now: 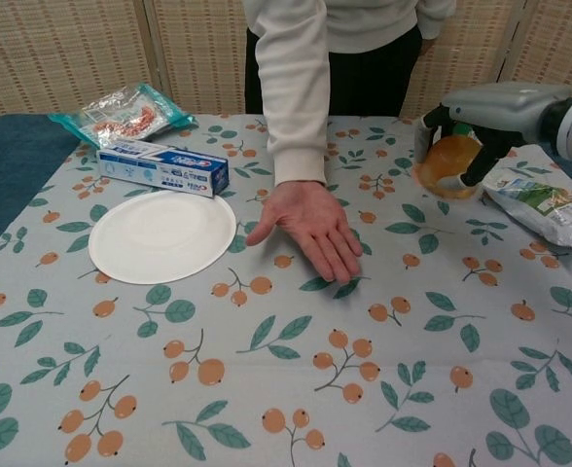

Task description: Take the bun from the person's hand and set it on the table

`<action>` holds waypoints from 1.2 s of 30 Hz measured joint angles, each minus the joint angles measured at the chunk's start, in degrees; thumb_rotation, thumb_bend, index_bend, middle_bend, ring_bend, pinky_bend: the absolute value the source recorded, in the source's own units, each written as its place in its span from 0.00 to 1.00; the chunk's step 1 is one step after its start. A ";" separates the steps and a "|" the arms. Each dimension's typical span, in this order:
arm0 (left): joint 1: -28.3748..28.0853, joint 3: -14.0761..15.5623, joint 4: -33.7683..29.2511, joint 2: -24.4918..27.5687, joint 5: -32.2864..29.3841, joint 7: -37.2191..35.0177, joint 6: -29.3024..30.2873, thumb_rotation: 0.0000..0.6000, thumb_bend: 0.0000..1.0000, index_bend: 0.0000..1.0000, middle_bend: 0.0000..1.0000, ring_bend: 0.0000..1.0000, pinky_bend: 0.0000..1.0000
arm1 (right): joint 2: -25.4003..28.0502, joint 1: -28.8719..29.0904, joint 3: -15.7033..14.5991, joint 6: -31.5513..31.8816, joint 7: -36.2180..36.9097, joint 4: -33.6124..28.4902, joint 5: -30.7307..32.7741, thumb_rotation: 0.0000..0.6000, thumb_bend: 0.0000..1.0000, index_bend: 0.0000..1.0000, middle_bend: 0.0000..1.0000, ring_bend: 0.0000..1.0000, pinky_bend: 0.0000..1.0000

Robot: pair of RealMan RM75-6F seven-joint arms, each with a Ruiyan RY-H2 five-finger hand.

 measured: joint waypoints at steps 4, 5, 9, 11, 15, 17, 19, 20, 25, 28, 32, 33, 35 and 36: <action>0.26 0.05 -0.12 0.20 -0.29 0.20 0.12 1.00 0.28 0.05 0.04 0.11 0.06 | -3.64 1.27 0.08 -3.15 0.24 5.57 1.42 1.00 0.40 0.60 0.41 0.39 0.73; 0.33 0.07 -0.13 0.24 -0.43 0.25 0.12 1.00 0.28 0.05 0.04 0.11 0.06 | -4.49 1.61 0.12 -3.84 0.25 6.69 1.74 1.00 0.40 0.60 0.41 0.39 0.73; 0.62 0.12 -0.21 0.39 -0.59 0.29 0.35 1.00 0.28 0.05 0.04 0.11 0.06 | -7.85 3.05 0.32 -6.47 -0.04 11.10 3.31 1.00 0.39 0.52 0.37 0.37 0.66; 0.76 0.16 -0.17 0.49 -0.65 0.27 0.43 1.00 0.28 0.05 0.04 0.11 0.06 | -9.06 3.71 0.38 -7.90 -0.45 12.81 4.38 1.00 0.38 0.41 0.32 0.31 0.59; 0.84 0.18 0.01 0.52 -0.79 0.13 0.37 1.00 0.28 0.05 0.04 0.11 0.06 | -9.30 4.43 0.35 -10.06 -1.66 13.19 6.86 1.00 0.37 0.16 0.22 0.16 0.44; 0.77 0.16 0.12 0.46 -0.82 0.09 0.21 1.00 0.28 0.05 0.04 0.11 0.06 | -8.67 4.46 0.31 -10.32 -2.07 12.33 7.56 1.00 0.37 0.10 0.19 0.12 0.41; 0.64 0.07 0.14 0.42 -0.79 0.11 0.09 1.00 0.28 0.05 0.04 0.11 0.06 | -7.47 4.31 0.30 -10.30 -2.27 10.83 8.19 1.00 0.37 0.09 0.17 0.11 0.39; 0.55 0.03 0.13 0.39 -0.75 0.13 0.01 1.00 0.28 0.05 0.04 0.11 0.06 | -6.82 4.19 0.29 -10.18 -2.34 10.08 8.38 1.00 0.37 0.08 0.16 0.11 0.38; 0.19 -0.16 0.05 0.39 -0.51 0.16 -0.24 1.00 0.28 0.05 0.04 0.11 0.06 | -1.95 2.27 0.30 -7.07 -1.87 4.58 8.26 1.00 0.37 0.07 0.16 0.10 0.37; 0.00 -0.29 0.06 0.43 -0.45 0.14 -0.35 1.00 0.28 0.05 0.04 0.11 0.06 | 1.11 0.48 0.21 -4.01 -1.16 1.05 7.02 1.00 0.37 0.07 0.17 0.10 0.37; -0.42 -0.56 0.10 0.29 -0.53 0.14 -0.77 1.00 0.28 0.05 0.04 0.11 0.06 | 5.42 -3.15 -0.41 2.11 -0.29 -4.24 4.20 1.00 0.37 0.07 0.21 0.10 0.37; -0.52 -0.62 0.13 0.22 -0.61 0.14 -0.91 1.00 0.28 0.05 0.04 0.11 0.06 | 6.45 -4.22 -0.65 3.78 -0.05 -5.53 3.44 1.00 0.37 0.07 0.21 0.10 0.37; -0.73 -0.73 0.20 0.09 -0.77 0.15 -1.21 1.00 0.28 0.05 0.04 0.11 0.06 | 8.95 -7.05 -1.32 7.84 0.75 -8.57 1.57 1.00 0.37 0.07 0.23 0.10 0.37; -0.82 -0.76 0.21 0.06 -0.80 0.17 -1.34 1.00 0.28 0.05 0.04 0.11 0.06 | 10.04 -8.31 -1.64 9.49 1.14 -9.86 0.72 1.00 0.37 0.08 0.23 0.11 0.37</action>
